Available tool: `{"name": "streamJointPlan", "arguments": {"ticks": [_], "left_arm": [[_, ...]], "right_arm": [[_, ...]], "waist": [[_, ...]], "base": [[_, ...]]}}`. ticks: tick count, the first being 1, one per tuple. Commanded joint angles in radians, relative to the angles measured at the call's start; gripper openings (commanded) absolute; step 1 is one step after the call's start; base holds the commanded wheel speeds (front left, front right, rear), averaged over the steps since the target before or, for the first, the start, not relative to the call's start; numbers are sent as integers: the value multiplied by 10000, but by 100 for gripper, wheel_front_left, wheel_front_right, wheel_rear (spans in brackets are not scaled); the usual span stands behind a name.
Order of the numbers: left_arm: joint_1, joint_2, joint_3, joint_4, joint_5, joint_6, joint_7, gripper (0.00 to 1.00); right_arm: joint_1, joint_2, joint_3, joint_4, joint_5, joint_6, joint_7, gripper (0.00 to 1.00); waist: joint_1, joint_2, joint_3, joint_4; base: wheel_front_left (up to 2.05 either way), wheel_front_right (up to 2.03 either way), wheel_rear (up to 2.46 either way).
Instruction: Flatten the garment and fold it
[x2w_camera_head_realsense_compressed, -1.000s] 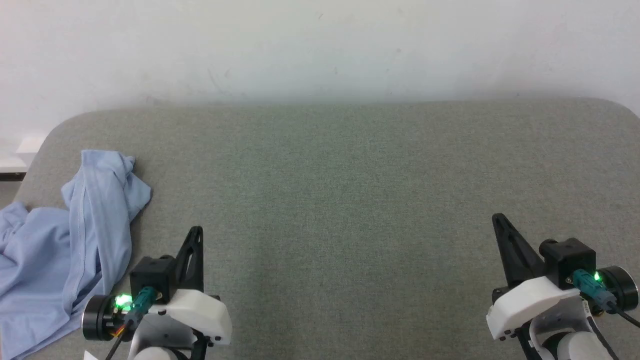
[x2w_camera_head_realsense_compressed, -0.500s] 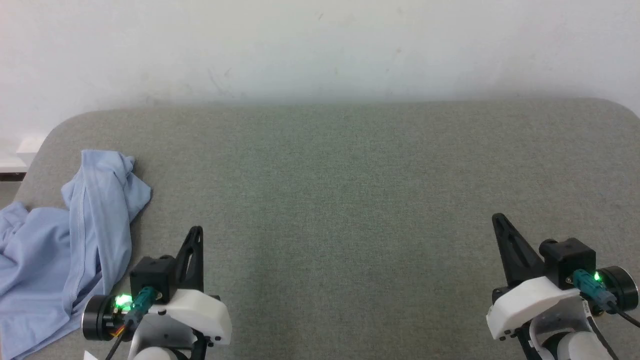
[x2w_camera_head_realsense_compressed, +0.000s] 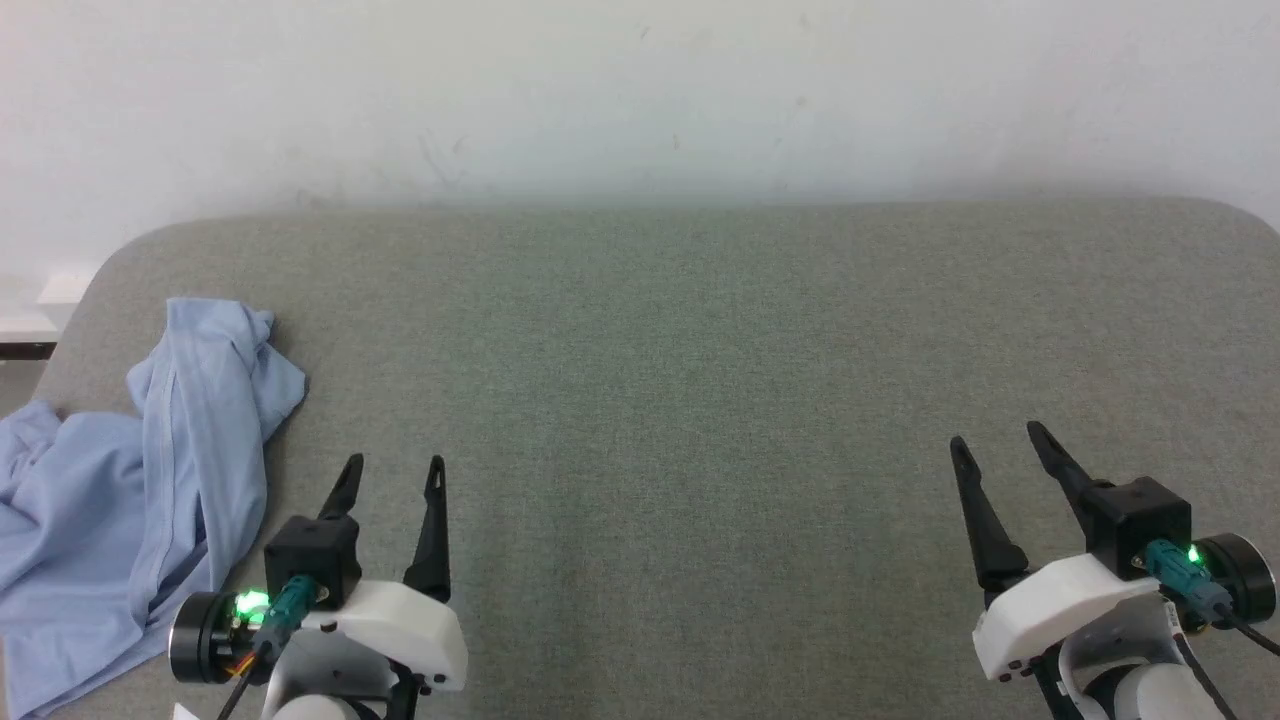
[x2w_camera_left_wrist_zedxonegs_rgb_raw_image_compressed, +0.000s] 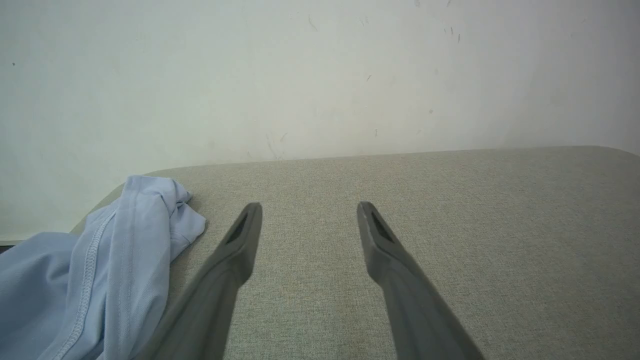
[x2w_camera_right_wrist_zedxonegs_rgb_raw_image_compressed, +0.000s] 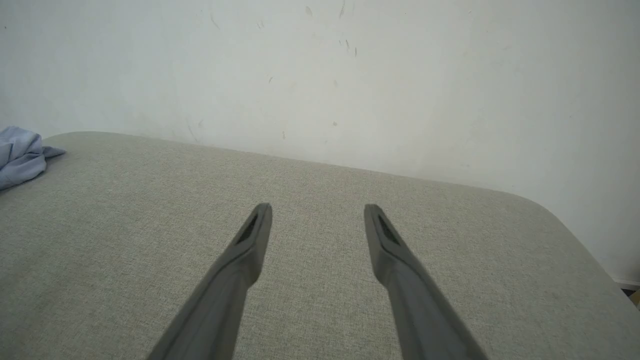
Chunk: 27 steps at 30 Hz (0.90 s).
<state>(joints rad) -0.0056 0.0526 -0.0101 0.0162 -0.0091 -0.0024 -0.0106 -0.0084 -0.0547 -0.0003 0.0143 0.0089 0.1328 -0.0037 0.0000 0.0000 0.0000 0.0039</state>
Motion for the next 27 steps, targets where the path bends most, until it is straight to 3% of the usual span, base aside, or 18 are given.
{"name": "streamJointPlan", "arguments": {"ticks": [1,27], "left_arm": [[-73,-1,-39,57,-96,77,-83,100],[-167,94,-176,385,-482,500,-629,100]], "right_arm": [[-54,5,-30,42,58,-2,-91,100],[-227,14,38,366,274,-6,-429,100]], "waist": [[0,0,-1,26],[0,0,-33,1334]], "base": [[0,0,0],[0,0,0]]}}
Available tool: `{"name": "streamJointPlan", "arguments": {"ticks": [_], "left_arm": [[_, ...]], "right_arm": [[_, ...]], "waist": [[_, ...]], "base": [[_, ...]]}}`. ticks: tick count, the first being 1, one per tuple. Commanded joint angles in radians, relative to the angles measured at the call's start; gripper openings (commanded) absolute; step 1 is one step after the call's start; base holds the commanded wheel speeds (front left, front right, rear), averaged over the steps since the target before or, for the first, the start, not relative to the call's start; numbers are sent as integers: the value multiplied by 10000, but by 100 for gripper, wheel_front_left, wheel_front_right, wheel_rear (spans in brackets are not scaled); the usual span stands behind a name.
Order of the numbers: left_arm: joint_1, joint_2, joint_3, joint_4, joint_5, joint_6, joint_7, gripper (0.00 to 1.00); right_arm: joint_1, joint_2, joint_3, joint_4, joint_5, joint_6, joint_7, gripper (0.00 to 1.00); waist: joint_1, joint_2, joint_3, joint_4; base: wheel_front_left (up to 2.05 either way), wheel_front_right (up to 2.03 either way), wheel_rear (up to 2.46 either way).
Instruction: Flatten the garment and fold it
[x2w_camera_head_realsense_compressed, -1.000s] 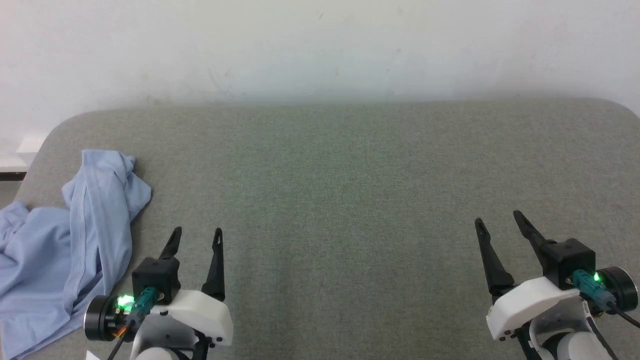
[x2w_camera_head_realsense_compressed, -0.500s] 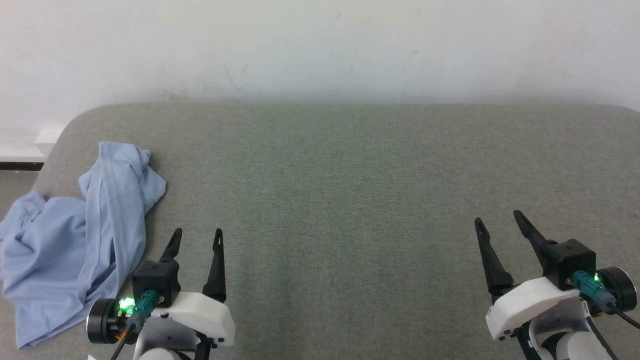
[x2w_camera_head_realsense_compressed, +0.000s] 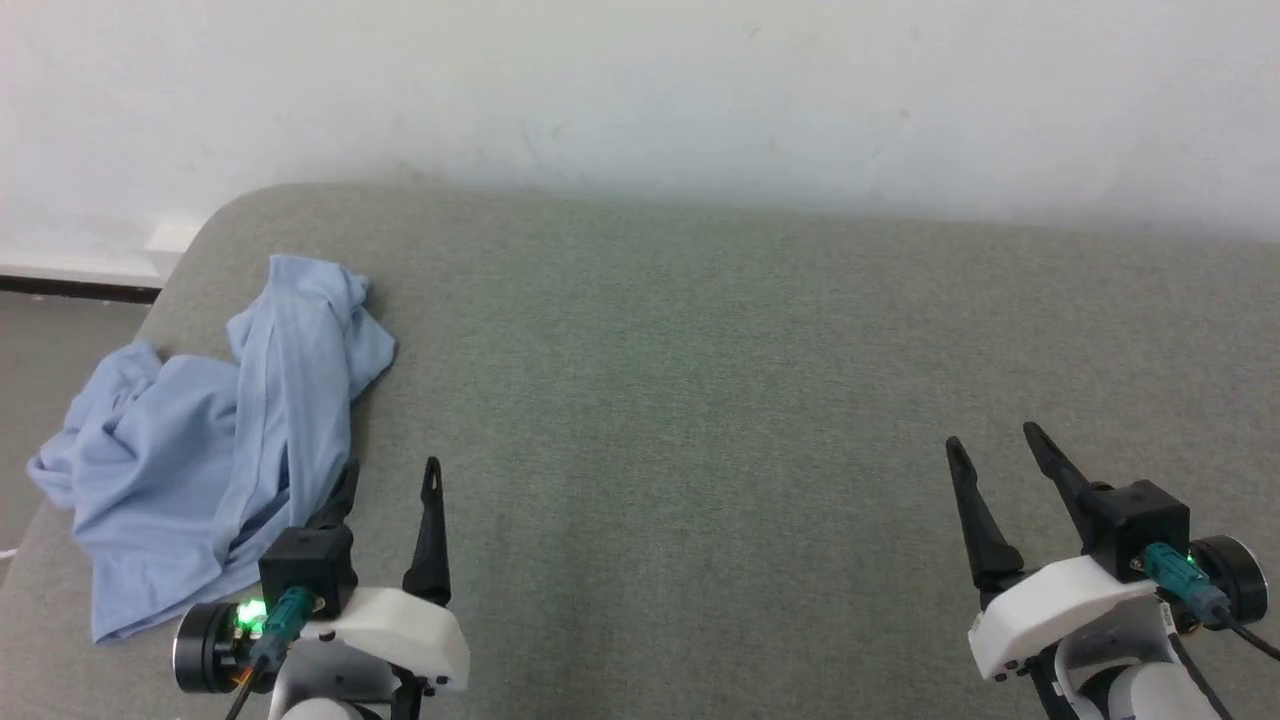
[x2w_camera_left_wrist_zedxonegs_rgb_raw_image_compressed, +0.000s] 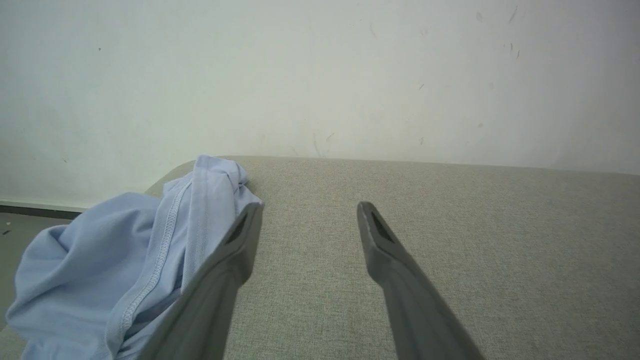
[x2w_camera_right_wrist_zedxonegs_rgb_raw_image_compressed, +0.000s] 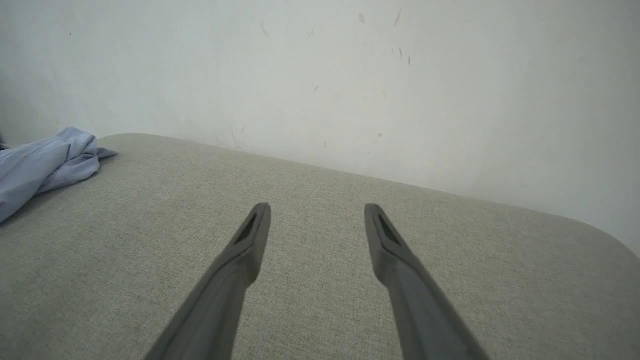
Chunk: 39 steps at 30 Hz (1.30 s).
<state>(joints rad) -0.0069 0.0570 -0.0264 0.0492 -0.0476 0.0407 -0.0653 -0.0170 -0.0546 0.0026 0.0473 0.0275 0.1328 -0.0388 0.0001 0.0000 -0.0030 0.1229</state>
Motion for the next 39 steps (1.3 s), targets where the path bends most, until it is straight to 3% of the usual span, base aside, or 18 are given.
{"name": "streamJointPlan", "arguments": {"ticks": [1,39], "left_arm": [[-153,56,-17,61,-111,87,-100,100],[-114,295,-214,318,-830,843,-852,100]], "right_arm": [[-149,13,18,49,98,-6,-90,100],[-439,26,291,500,365,-12,-511,100]], "waist": [[-1,0,-2,206],[-1,0,13,2384]], "base": [[0,0,0],[0,0,0]]}}
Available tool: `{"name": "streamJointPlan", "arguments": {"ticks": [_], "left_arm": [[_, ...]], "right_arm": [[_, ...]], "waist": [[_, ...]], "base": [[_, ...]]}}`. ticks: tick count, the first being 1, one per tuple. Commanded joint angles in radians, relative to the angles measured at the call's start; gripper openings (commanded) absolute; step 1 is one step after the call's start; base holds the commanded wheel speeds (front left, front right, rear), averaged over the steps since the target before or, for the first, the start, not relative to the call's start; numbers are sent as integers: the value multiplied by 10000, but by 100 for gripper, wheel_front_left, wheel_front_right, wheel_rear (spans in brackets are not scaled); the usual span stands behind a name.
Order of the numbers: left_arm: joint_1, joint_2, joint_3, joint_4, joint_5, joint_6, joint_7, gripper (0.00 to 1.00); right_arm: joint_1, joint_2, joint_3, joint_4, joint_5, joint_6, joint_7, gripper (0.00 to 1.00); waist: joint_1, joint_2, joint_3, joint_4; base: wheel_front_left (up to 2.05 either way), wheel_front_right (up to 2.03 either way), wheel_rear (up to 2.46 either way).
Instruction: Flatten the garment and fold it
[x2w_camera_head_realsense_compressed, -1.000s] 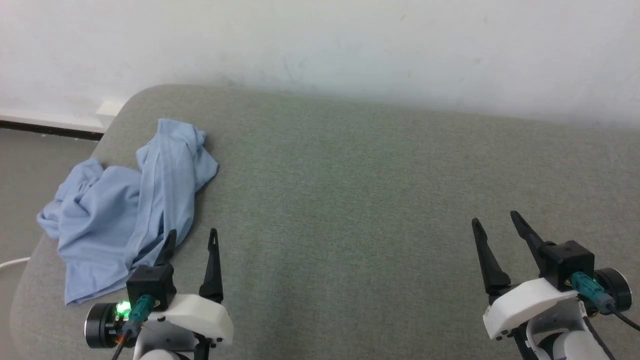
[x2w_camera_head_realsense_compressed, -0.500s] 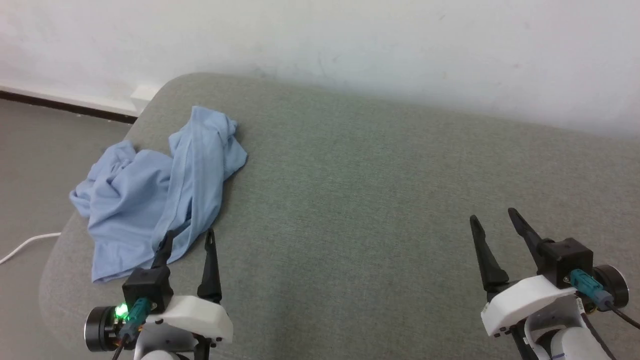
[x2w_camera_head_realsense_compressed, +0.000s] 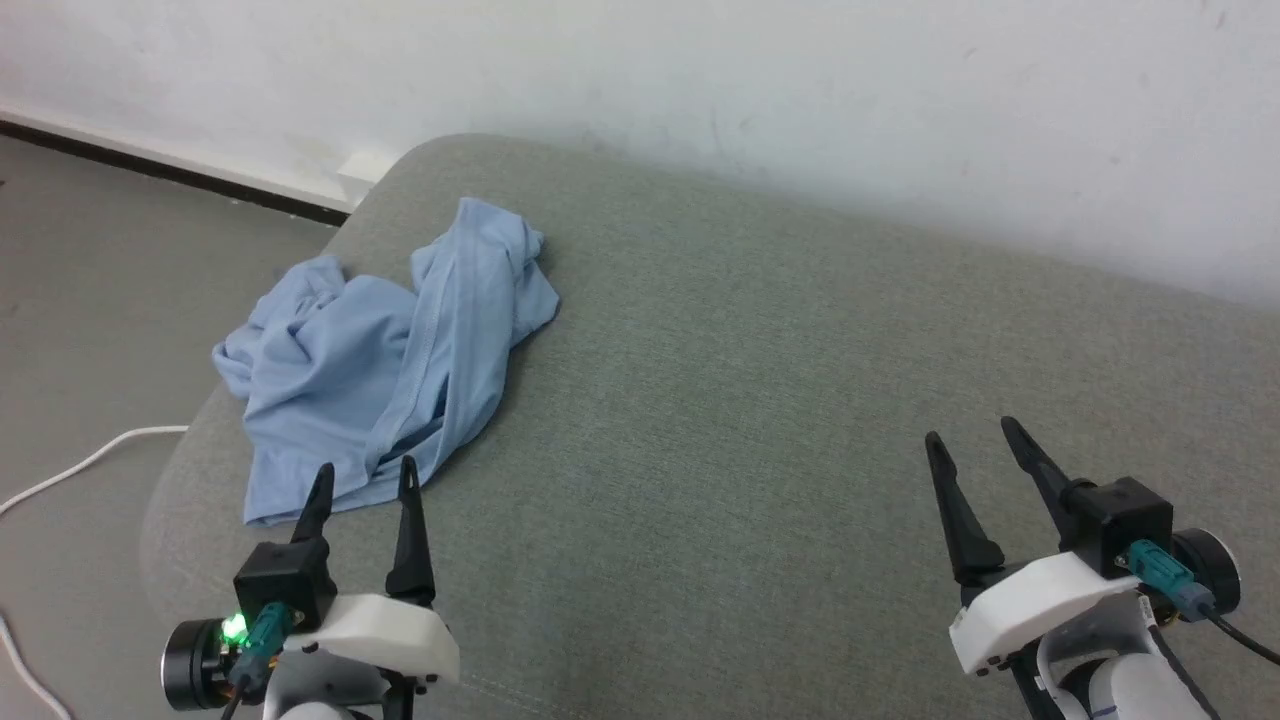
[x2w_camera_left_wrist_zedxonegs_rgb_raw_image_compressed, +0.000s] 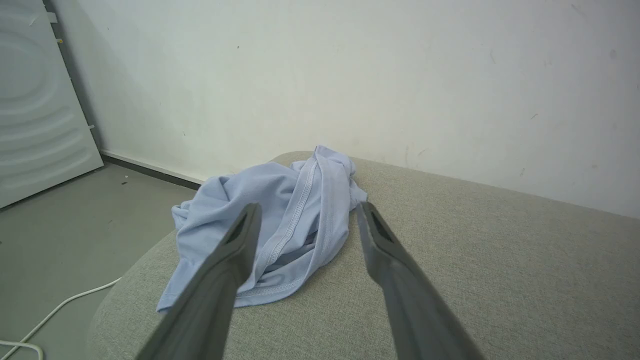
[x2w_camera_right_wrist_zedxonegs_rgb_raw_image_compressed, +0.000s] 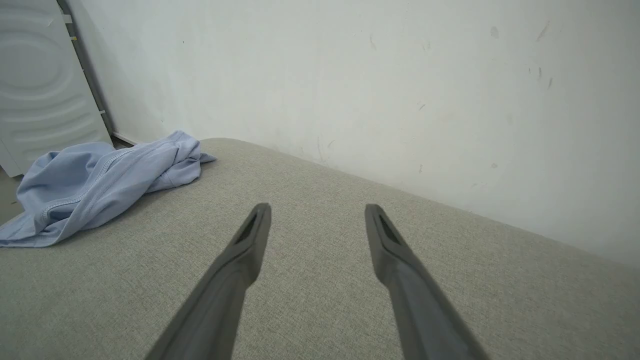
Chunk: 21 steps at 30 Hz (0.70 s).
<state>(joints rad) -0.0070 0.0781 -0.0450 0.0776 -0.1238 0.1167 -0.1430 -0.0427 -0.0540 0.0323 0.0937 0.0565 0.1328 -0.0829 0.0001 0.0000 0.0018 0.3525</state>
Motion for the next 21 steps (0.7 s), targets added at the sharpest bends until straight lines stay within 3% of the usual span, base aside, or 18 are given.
{"name": "streamJointPlan", "arguments": {"ticks": [1,21], "left_arm": [[-100,110,-28,37,-89,99,-96,100],[376,586,11,-132,-548,501,-423,100]], "right_arm": [[-184,20,16,56,97,-12,-86,100],[-341,27,234,307,307,-16,-393,100]], "waist": [[-1,0,-49,144],[-1,0,-23,1209]], "base": [[0,0,0],[0,0,0]]}}
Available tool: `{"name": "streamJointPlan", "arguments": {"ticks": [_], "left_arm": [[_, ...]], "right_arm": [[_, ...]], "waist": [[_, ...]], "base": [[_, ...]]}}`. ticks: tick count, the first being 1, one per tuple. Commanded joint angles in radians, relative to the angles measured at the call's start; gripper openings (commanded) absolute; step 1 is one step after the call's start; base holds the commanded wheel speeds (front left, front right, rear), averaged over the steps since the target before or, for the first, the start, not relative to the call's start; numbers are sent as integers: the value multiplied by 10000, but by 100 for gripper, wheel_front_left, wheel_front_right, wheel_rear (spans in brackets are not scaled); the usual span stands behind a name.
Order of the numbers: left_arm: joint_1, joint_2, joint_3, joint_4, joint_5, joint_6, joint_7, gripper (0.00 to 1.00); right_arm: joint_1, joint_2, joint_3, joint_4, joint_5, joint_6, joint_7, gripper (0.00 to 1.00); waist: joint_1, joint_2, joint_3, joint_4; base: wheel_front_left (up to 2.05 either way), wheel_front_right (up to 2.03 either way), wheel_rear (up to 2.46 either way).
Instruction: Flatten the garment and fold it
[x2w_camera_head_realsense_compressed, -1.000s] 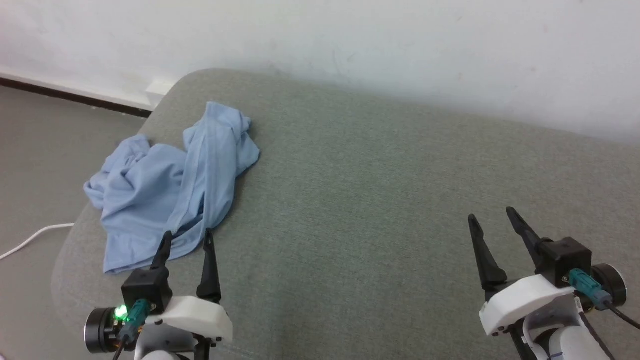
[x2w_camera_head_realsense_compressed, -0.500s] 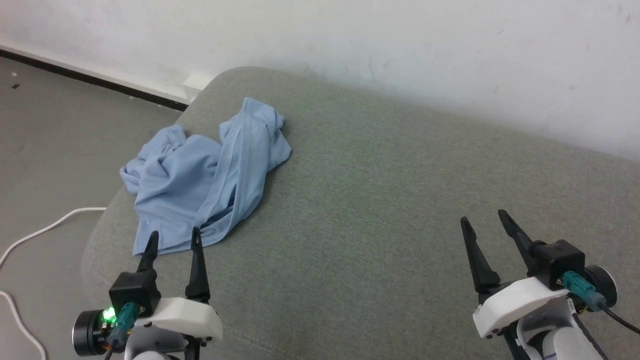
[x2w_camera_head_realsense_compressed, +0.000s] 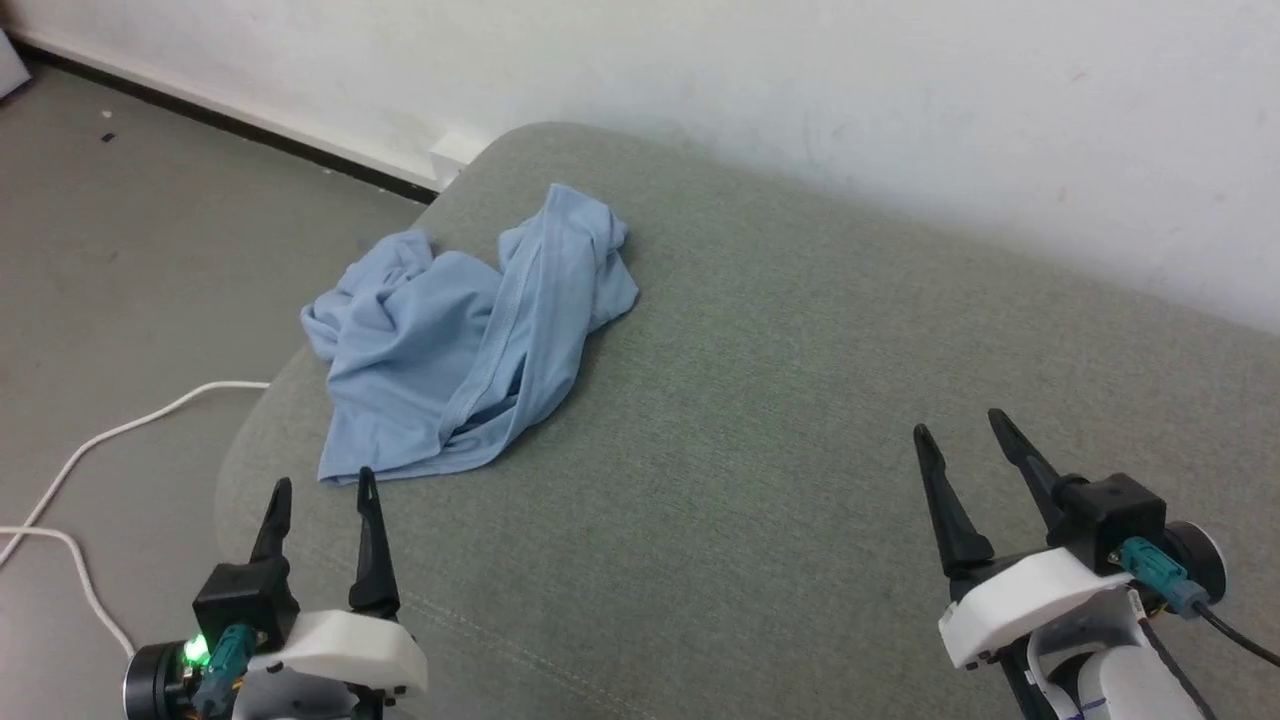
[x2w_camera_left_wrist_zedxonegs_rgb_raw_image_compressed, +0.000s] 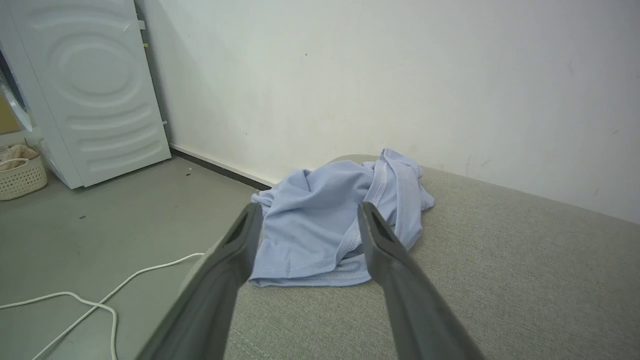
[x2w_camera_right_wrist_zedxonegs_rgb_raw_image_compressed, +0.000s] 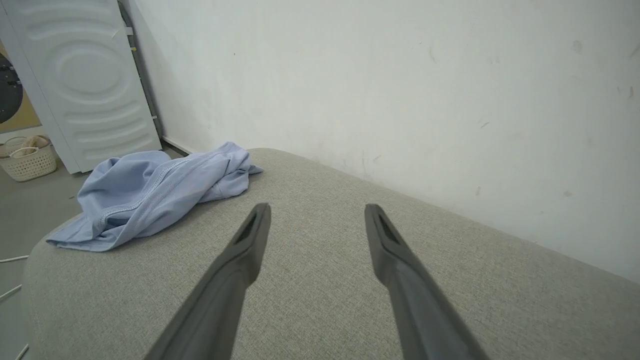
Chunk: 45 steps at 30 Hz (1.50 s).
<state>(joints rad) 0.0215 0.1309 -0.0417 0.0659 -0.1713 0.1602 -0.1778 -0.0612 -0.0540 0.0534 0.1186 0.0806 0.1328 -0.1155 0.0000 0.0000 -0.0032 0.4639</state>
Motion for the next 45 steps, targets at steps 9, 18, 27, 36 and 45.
{"name": "streamJointPlan", "arguments": {"ticks": [9,18,27,36,45], "left_arm": [[243,156,-95,-52,-266,301,-217,100],[363,273,-157,-30,-478,532,-389,100],[420,413,-167,-11,-719,783,-559,100],[465,495,-207,-28,-837,898,-621,100],[-658,692,-273,173,-1168,465,-232,100]], "right_arm": [[-251,30,104,78,79,-17,-106,100],[-304,33,212,117,157,-19,-172,100],[-398,37,287,239,257,-20,-258,100],[-449,38,298,309,311,-21,-298,100],[-600,38,344,83,167,-21,-106,100]], "waist": [[0,0,81,664],[0,0,100,1150],[0,0,124,1566],[0,0,123,1713],[0,0,670,1369]], "base": [[0,0,0],[0,0,0],[0,0,0],[0,0,0],[0,0,0]]}}
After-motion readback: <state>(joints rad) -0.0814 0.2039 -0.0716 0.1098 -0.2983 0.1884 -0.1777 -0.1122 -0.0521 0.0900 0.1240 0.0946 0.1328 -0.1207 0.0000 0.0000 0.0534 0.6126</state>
